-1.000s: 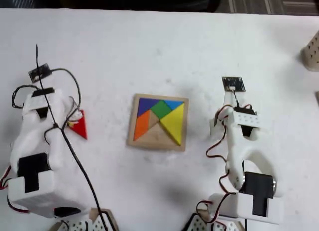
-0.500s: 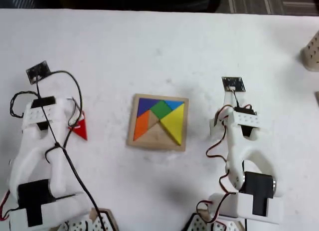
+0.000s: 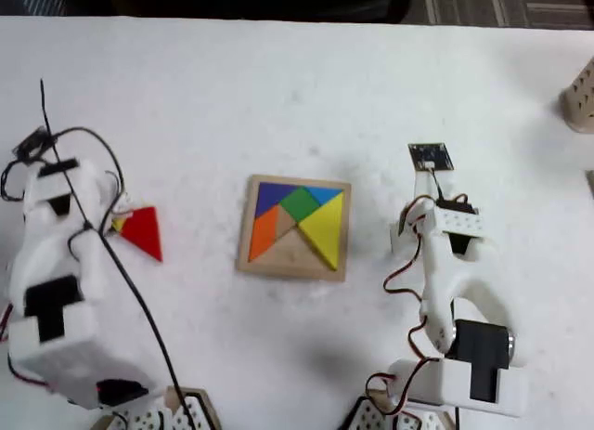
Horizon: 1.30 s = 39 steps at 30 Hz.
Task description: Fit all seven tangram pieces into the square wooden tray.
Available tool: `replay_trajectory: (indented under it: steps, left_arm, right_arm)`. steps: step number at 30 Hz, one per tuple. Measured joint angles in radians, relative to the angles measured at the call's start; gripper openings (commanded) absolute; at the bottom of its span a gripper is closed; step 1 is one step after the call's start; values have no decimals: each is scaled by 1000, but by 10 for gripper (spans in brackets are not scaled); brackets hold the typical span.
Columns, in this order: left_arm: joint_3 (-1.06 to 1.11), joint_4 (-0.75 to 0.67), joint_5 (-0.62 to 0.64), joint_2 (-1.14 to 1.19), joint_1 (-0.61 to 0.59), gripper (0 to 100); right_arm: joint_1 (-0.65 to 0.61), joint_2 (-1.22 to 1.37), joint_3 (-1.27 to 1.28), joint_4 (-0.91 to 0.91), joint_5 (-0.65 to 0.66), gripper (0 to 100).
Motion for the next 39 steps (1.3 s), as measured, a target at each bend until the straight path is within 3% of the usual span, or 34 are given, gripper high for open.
replay_trajectory:
  steps: [7, 19, 26, 34, 39]
  left_arm:
    - [-130, 41, 2, 157, 3, 22]
    - [-213, 38, 0, 169, 299, 22]
    - [-224, 38, -9, 169, 347, 23]
    - [-178, 117, -440, -44, 362, 24]
    - [18, 5, -723, -163, 451, 37]
  right_arm:
    - [0, 0, 0, 0, 0, 137]
    - [0, 0, 0, 0, 0, 137]
    - [0, 0, 0, 0, 0, 137]
    - [0, 0, 0, 0, 0, 137]
    - [0, 0, 0, 0, 0, 137]
